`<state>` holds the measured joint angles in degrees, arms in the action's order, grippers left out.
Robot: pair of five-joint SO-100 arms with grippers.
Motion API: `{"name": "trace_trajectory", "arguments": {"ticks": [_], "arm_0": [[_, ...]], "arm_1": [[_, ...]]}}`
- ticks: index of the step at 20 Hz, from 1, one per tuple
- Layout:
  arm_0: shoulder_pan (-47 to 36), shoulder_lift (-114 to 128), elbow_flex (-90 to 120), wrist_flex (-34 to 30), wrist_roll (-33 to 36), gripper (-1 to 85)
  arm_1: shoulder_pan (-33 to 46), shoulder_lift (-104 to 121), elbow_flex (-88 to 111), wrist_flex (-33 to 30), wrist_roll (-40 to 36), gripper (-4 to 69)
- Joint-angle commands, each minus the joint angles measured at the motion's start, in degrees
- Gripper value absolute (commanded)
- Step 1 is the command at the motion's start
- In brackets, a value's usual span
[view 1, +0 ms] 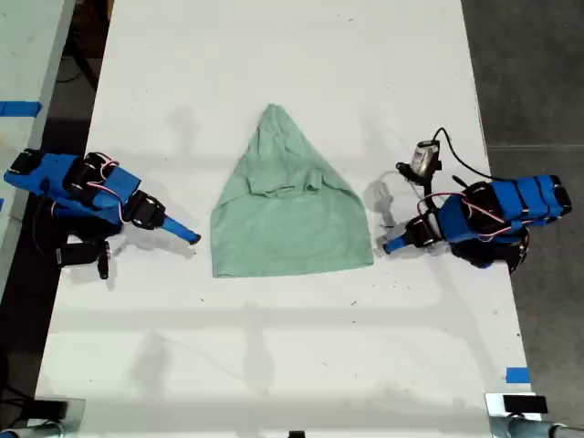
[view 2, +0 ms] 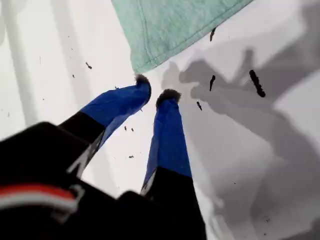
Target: Fold t shirt
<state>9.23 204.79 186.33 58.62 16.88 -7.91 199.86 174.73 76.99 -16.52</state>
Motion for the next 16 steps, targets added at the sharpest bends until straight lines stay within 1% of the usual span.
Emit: {"name": "trace_trajectory", "arguments": {"ticks": [1, 2, 3, 4, 5, 6, 7, 8, 9, 11, 13, 14, 16], "arm_0": [[0.26, 0.53, 2.37, -0.53, 0.44, 20.0], [0.26, 0.53, 2.37, -0.53, 0.44, 20.0], [0.26, 0.53, 2.37, -0.53, 0.44, 20.0], [0.26, 0.53, 2.37, -0.53, 0.44, 20.0], [0.26, 0.53, 2.37, -0.53, 0.44, 20.0], [0.26, 0.53, 2.37, -0.53, 0.44, 20.0], [0.26, 0.53, 2.37, -0.53, 0.44, 20.0], [0.26, 0.53, 2.37, -0.53, 0.44, 20.0], [0.26, 0.53, 2.37, -0.53, 0.44, 20.0], [0.26, 0.53, 2.37, -0.53, 0.44, 20.0], [0.26, 0.53, 2.37, -0.53, 0.44, 20.0], [0.26, 0.53, 2.37, -0.53, 0.44, 20.0], [0.26, 0.53, 2.37, -0.53, 0.44, 20.0]], "arm_1": [[-0.62, 0.79, 3.16, -0.09, 4.04, 6.7], [0.53, 0.79, 2.81, 0.62, 9.84, 6.3], [3.52, 0.88, 1.76, 0.26, 9.05, 2.1], [5.27, 0.88, 0.0, -1.41, 6.77, 4.4], [7.29, 0.44, -3.08, -0.44, 6.24, 10.3], [9.32, -1.14, -6.5, 2.81, 7.12, 13.9], [11.34, -2.81, -9.32, 5.71, 7.21, 19.7], [12.66, -3.96, -11.16, 6.77, 6.68, 22.6], [13.89, -4.83, -11.95, 7.03, 6.68, 23.6], [15.38, -6.15, -11.43, 5.36, 7.21, 24.9], [15.29, -9.49, -9.58, 0.44, 8.53, 26.2], [15.21, -13.54, -9.67, -1.93, 9.23, 26.9], [16.26, -28.13, -14.06, -4.39, 9.14, 27.5]]}}
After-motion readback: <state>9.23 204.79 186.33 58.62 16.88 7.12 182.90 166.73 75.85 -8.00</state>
